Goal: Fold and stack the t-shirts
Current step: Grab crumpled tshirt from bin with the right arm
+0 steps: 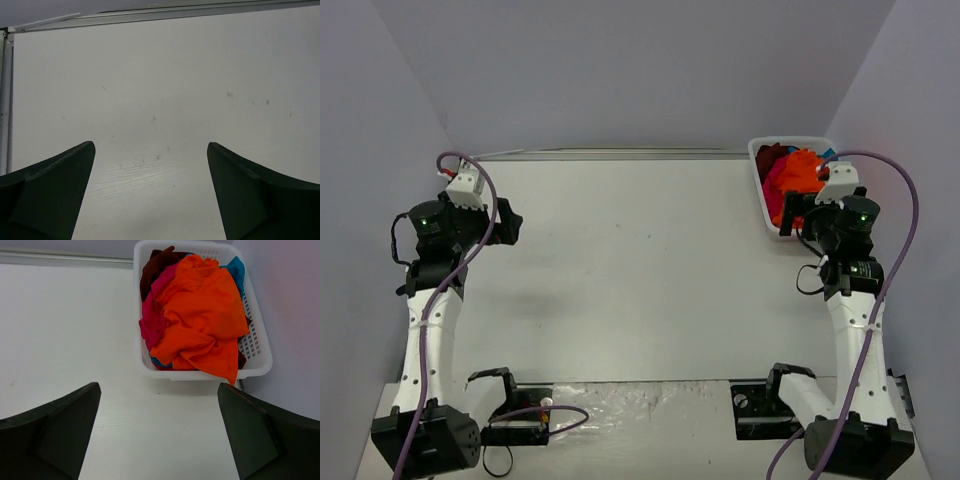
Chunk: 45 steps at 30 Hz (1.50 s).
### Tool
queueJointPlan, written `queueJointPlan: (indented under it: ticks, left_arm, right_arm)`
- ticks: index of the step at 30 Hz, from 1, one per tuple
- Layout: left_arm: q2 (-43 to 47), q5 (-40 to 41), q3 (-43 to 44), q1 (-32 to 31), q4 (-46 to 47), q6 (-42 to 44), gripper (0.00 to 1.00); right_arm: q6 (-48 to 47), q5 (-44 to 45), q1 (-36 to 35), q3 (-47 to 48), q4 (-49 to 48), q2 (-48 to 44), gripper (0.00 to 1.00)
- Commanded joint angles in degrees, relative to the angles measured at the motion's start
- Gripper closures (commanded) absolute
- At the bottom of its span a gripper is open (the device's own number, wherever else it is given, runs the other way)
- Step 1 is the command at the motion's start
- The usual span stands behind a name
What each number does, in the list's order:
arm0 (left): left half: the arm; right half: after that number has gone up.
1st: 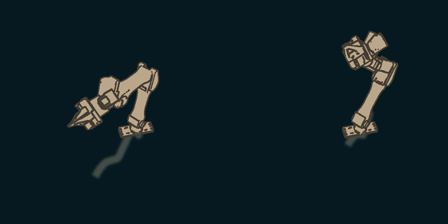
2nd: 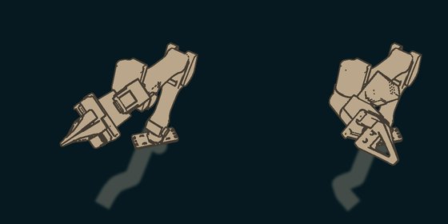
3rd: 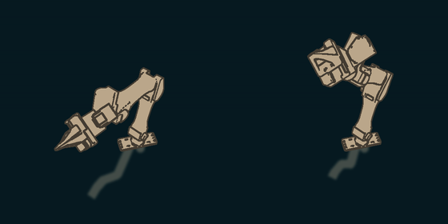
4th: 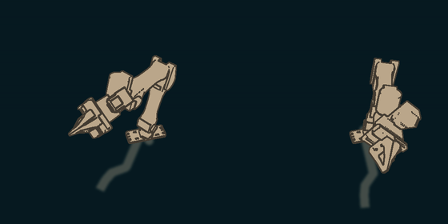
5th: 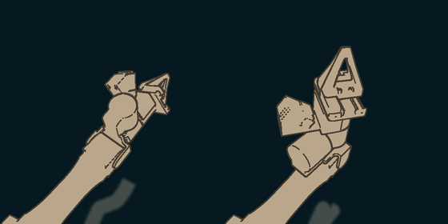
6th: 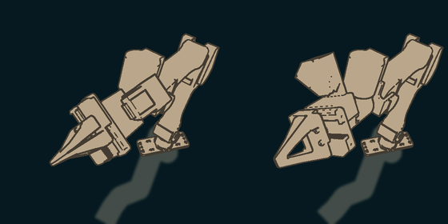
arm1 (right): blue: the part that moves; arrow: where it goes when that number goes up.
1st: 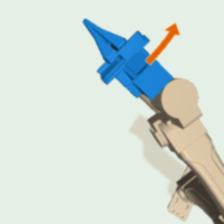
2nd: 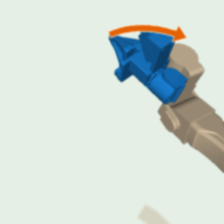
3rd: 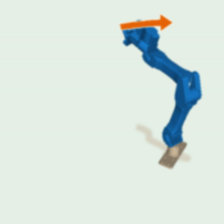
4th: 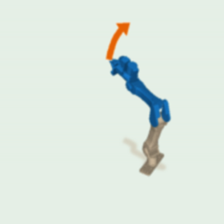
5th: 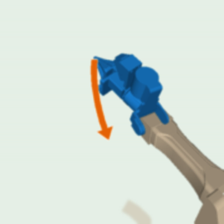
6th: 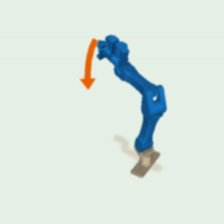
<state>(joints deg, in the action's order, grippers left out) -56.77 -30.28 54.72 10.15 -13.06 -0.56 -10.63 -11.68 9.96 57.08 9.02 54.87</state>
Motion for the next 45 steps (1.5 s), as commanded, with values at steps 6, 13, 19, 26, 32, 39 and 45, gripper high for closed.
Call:
queueJointPlan:
  ticks: [6, 13, 19, 26, 32, 39, 45]
  left_arm:
    - [-1.49, -7.6, 1.18, 1.1, 2.6, -4.54, 0.06]
    - [-1.15, -6.63, 0.74, 1.01, 3.03, -3.49, 0.06]
    - [-2.29, -4.87, 0.83, 0.92, 1.81, -3.15, 0.06]
    - [-2.02, -3.81, 0.04, 0.92, 2.43, -1.47, 0.06]
    - [-2.38, -6.28, -0.49, 0.83, 2.51, -1.29, 0.06]
    - [-2.99, -6.28, -0.58, 0.83, 2.07, -0.23, 0.06]
    - [-2.73, -6.46, -0.58, 0.92, 1.64, 0.03, 0.06]
  right_arm:
    - [-3.15, -24.46, 3.83, -8.64, -5.41, -8.02, 0.0]
    - [1.4, -7.35, 2.35, -1.02, -6.2, 1.8, 0.0]
    - [-5.44, 16.47, -0.73, 10.49, -8.49, 16.72, 0.0]
    - [-6.15, 19.5, -0.82, 15.68, -14.2, 31.42, 0.0]
    - [-6.42, 18.36, -0.38, 18.77, -14.11, 41.87, 0.02]
    - [-5.36, 17.49, 0.94, 22.46, -13.76, 49.71, 0.03]
    - [-5.36, 16.95, 1.12, 23.25, -12.53, 51.48, 0.57]
